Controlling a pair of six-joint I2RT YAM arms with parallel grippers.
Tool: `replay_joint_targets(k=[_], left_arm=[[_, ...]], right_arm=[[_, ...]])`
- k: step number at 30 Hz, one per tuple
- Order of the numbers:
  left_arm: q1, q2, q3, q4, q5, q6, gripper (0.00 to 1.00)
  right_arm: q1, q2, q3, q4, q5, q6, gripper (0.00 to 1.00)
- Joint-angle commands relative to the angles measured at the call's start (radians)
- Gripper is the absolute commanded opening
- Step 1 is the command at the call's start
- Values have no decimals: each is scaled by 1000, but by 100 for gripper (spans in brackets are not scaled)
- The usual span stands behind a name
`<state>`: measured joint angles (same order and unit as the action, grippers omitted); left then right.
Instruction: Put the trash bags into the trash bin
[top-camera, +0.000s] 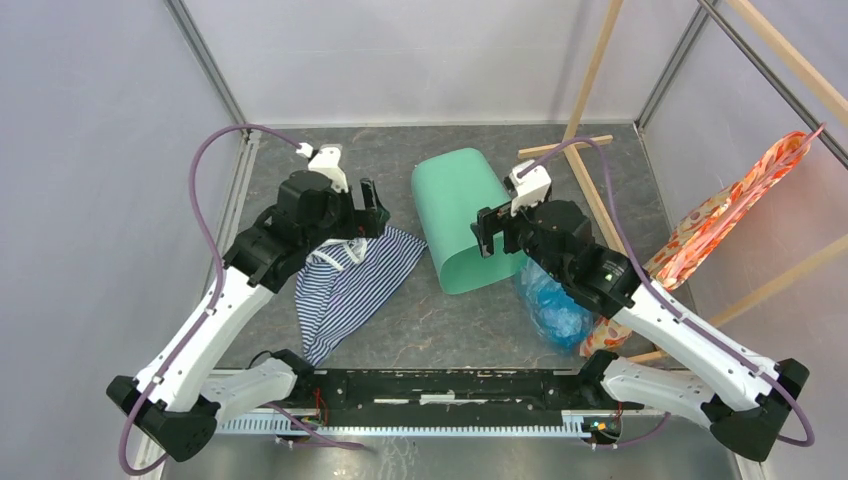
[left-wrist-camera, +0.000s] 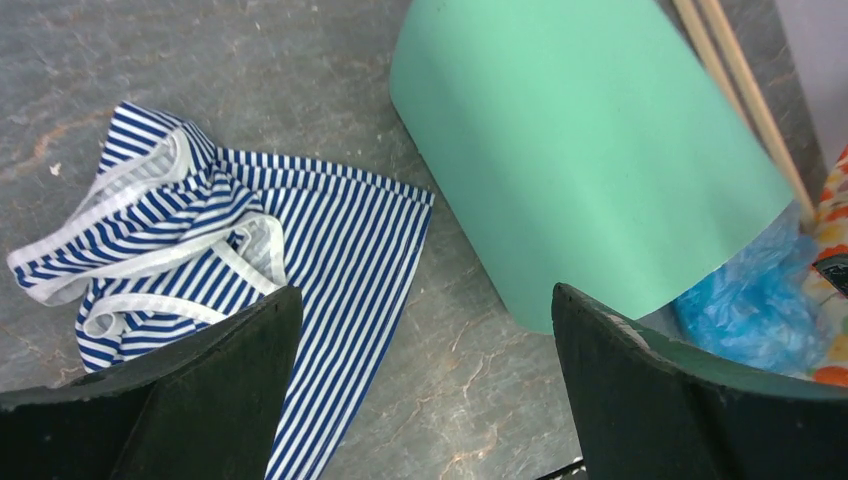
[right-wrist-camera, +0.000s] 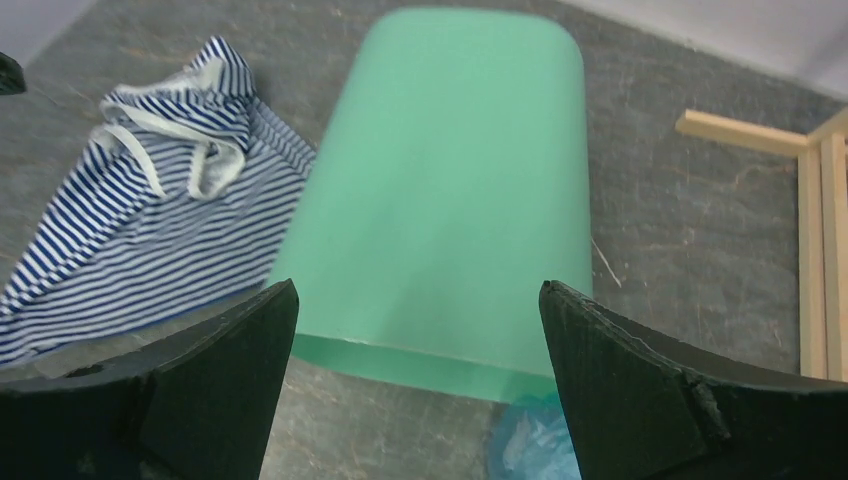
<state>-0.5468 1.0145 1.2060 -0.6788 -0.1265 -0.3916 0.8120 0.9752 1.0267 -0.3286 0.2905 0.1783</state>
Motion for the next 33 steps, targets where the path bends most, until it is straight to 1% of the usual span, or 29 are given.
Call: replay_joint_targets(k=[1, 10, 15, 20, 24, 28, 33], left_arm=[[-30, 6, -44, 69, -35, -17, 100], [-63, 18, -93, 101, -45, -24, 100], [-68, 27, -105, 114, -48, -45, 100], [-69, 38, -157, 145, -62, -94, 100], [-68, 61, -220, 197, -57, -154, 100], [-64, 116, -276, 260, -36, -216, 100], [-60, 211, -366, 408, 2, -299, 100]], right_arm=[[32, -10, -45, -16, 98, 3, 98], [68, -25, -105, -57, 181, -3, 98], [73, -32, -100, -75, 206, -5, 98], [76, -41, -75, -96, 221, -9, 98], [77, -50, -60, -112, 234, -12, 98], [78, -67, -55, -125, 233, -12, 98], [78, -76, -36, -142, 218, -17, 98]])
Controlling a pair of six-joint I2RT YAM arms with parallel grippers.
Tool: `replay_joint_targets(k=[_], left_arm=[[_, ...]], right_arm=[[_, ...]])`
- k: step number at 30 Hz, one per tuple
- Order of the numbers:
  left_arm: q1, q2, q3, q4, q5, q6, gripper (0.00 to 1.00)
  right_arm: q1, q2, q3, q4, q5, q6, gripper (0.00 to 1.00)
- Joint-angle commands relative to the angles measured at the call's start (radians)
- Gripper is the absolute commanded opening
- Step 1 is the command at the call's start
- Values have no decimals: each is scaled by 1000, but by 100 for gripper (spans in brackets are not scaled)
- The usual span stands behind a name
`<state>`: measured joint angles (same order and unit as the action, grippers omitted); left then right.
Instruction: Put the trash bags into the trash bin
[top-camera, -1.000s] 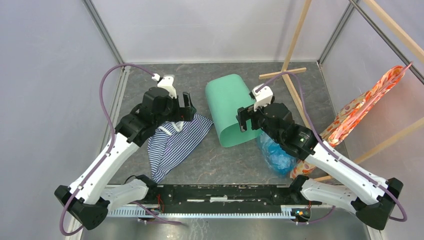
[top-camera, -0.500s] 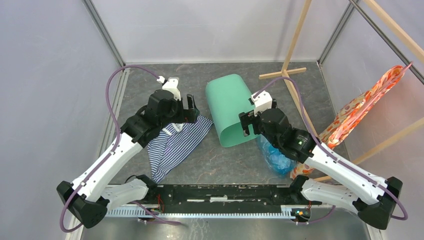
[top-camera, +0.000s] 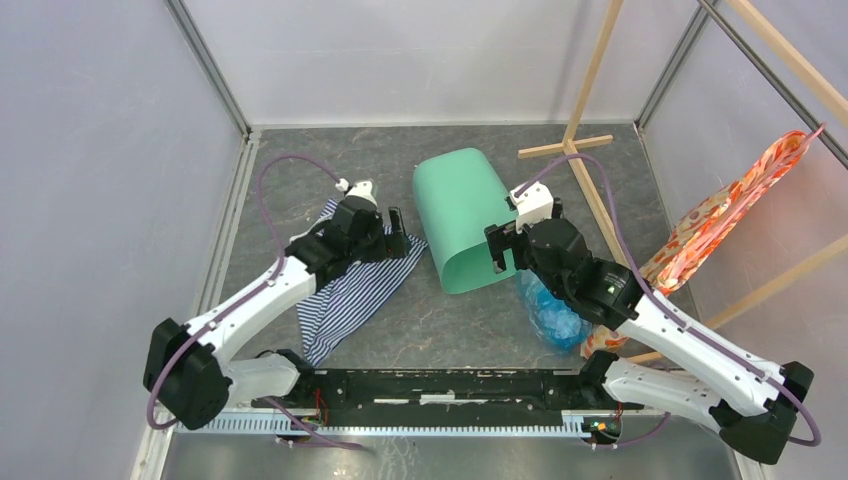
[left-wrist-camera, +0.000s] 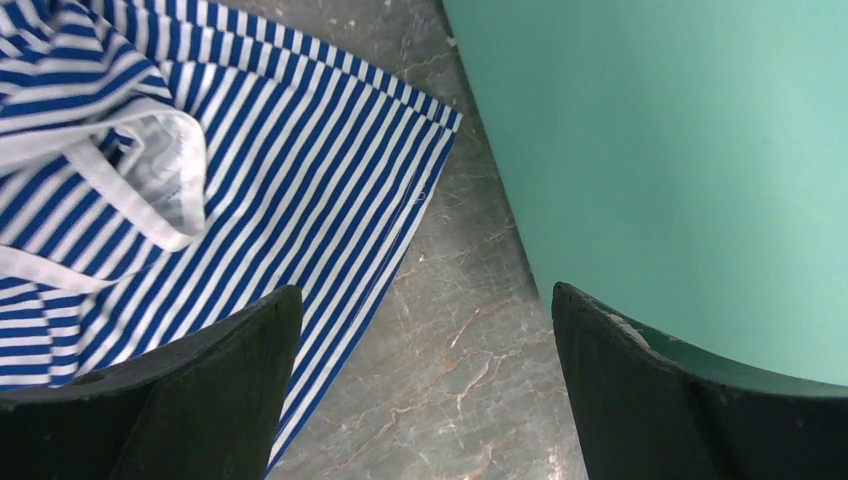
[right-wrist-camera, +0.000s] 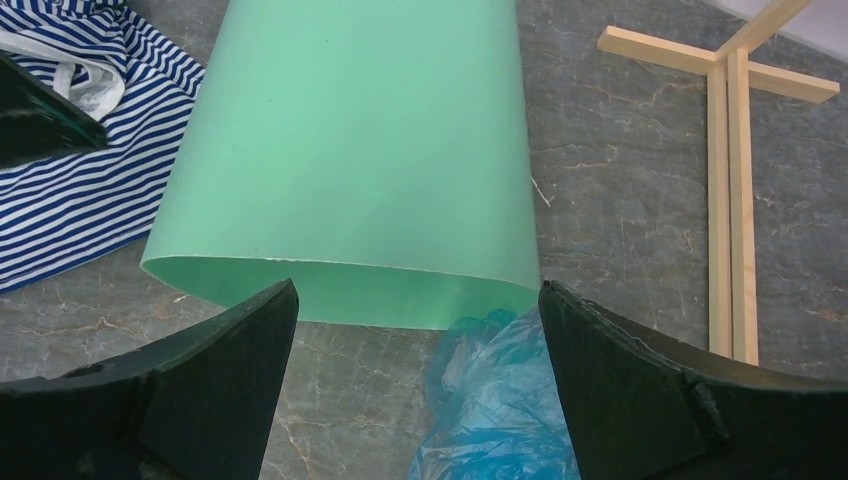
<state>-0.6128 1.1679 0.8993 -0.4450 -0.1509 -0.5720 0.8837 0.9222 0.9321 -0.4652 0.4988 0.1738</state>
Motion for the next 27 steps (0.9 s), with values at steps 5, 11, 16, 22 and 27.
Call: replay_joint_targets(k=[5, 11, 16, 22, 27], left_arm=[[24, 179, -137, 342, 79, -180, 100], [58, 283, -190, 441, 114, -221, 100], [125, 326, -239, 469, 116, -259, 100], [326, 317, -293, 390, 115, -276, 100], [487, 265, -270, 275, 58, -239, 100]], right_arm=[[7, -27, 71, -22, -13, -18, 98], [7, -26, 86, -61, -25, -25, 98], [7, -27, 83, -79, -26, -27, 98], [7, -25, 86, -88, -24, -28, 98], [7, -15, 84, -92, -14, -27, 98]])
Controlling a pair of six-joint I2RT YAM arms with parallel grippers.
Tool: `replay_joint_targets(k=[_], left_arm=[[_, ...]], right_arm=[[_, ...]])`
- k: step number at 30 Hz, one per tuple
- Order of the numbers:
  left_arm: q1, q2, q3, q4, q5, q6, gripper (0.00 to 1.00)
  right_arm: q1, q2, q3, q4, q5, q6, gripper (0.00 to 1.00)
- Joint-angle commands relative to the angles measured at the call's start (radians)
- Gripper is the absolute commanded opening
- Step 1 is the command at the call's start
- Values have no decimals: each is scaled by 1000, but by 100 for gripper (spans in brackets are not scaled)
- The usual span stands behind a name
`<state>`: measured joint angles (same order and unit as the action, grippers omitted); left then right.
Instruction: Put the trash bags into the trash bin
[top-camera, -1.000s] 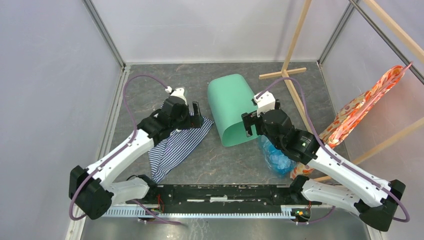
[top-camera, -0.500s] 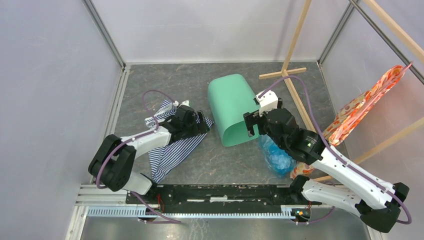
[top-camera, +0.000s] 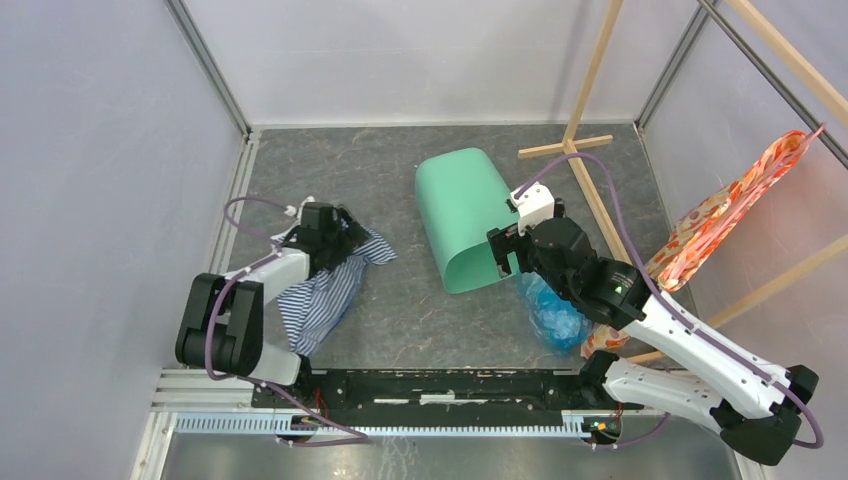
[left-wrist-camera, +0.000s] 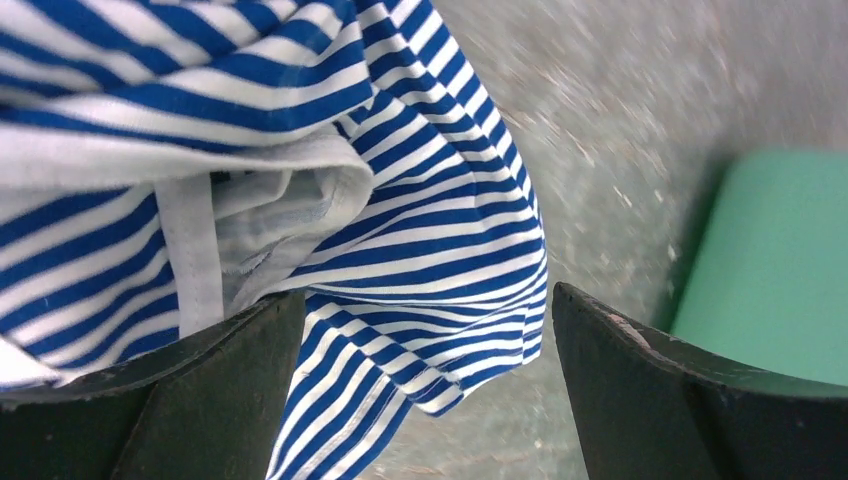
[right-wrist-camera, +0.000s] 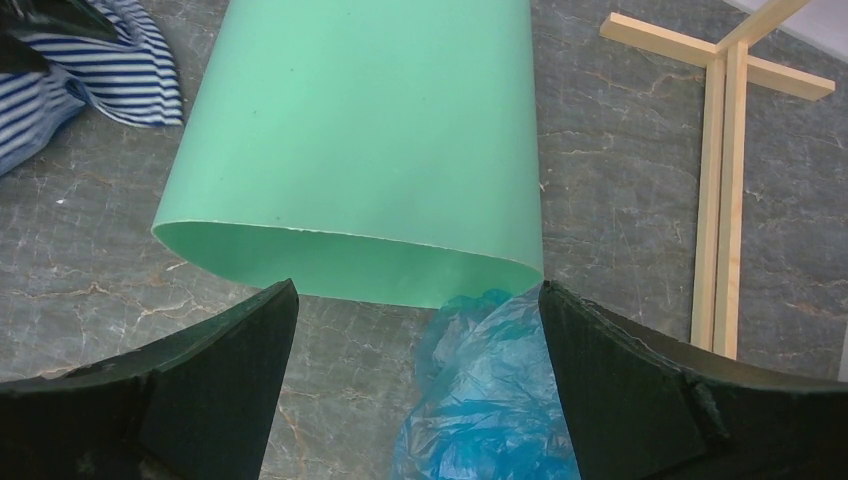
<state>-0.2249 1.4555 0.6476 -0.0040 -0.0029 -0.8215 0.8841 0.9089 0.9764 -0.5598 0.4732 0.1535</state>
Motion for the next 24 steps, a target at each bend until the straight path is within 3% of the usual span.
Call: replay_joint_targets(k=[1, 8, 13, 16, 24], left_arm=[[138, -35, -12, -179, -87, 15, 100], [384, -65, 92, -276, -91, 85, 100], [412, -90, 197, -300, -43, 170, 100], [345, -140, 238, -320, -35, 223, 100], [6, -344, 217, -351, -167, 226, 100]], right_arm=[[8, 1, 41, 3, 12, -7, 98], [7, 9, 53, -4, 13, -10, 98], [7, 5, 47, -17, 32, -22, 98], [8, 3, 51, -21, 40, -26, 98], [7, 5, 65, -9, 62, -42, 98]])
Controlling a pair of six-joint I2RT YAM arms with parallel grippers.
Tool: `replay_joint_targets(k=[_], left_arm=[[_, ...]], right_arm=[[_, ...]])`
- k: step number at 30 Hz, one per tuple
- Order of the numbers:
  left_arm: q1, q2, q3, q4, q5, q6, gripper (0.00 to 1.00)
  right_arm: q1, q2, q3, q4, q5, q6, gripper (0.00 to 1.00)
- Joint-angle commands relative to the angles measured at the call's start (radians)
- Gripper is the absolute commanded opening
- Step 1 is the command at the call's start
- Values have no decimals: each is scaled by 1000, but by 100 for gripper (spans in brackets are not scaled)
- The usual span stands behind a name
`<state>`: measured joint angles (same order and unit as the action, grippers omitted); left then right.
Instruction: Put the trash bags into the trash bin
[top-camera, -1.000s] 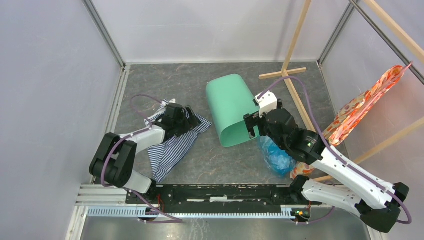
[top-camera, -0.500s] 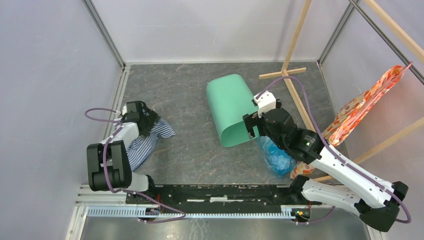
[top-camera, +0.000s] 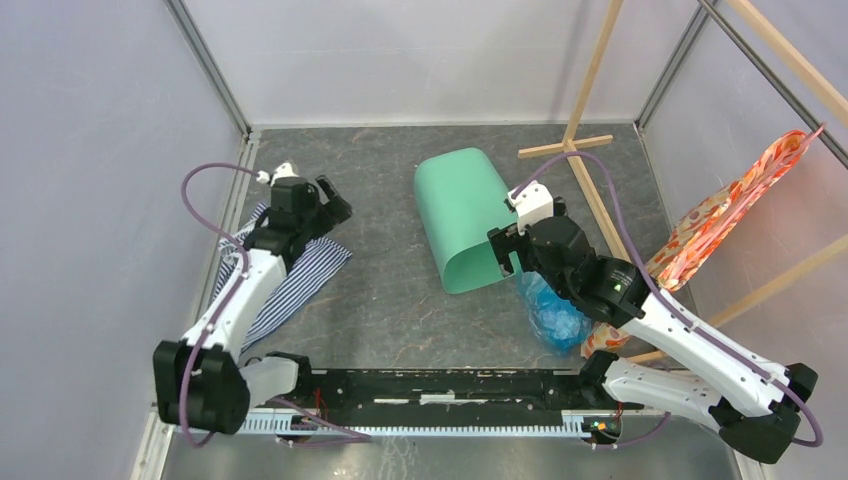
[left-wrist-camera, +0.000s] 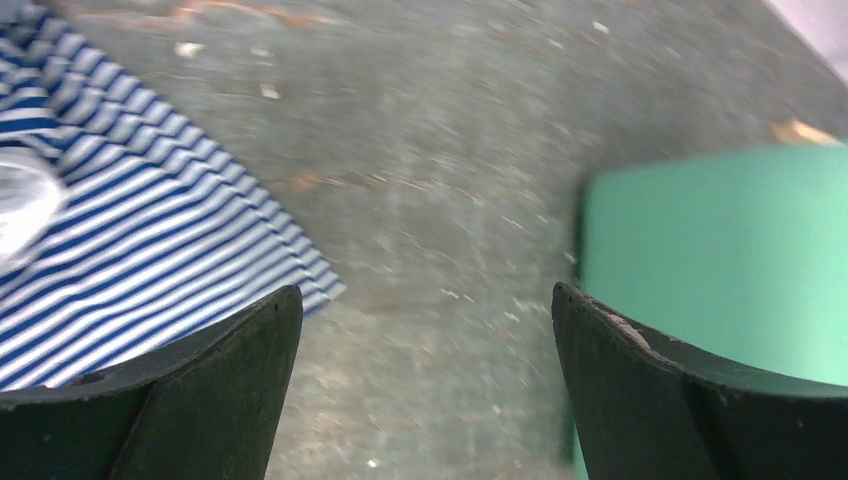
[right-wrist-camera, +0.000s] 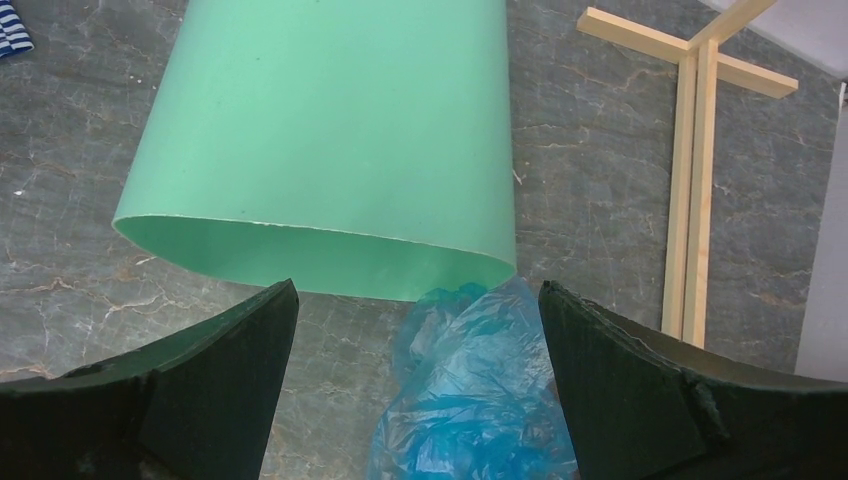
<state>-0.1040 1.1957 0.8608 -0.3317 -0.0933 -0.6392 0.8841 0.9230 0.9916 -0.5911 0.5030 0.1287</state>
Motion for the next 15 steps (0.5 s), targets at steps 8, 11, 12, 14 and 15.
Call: replay_joint_targets(k=[8, 11, 12, 14, 15], left_arm=[[-418, -174, -35, -29, -221, -6, 100], [-549, -182, -43, -55, -292, -34, 100], [-577, -180, -44, -70, -306, -42, 100], [-639, -186, -57, -89, -335, -63, 100], [-675, -194, -67, -95, -350, -73, 100]], right_arm=[[7, 2, 61, 43, 45, -45, 98], [7, 8, 68, 53, 45, -50, 98], [7, 12, 71, 53, 43, -51, 98], [7, 17, 72, 53, 42, -49, 98], [6, 16, 71, 56, 43, -48, 98]])
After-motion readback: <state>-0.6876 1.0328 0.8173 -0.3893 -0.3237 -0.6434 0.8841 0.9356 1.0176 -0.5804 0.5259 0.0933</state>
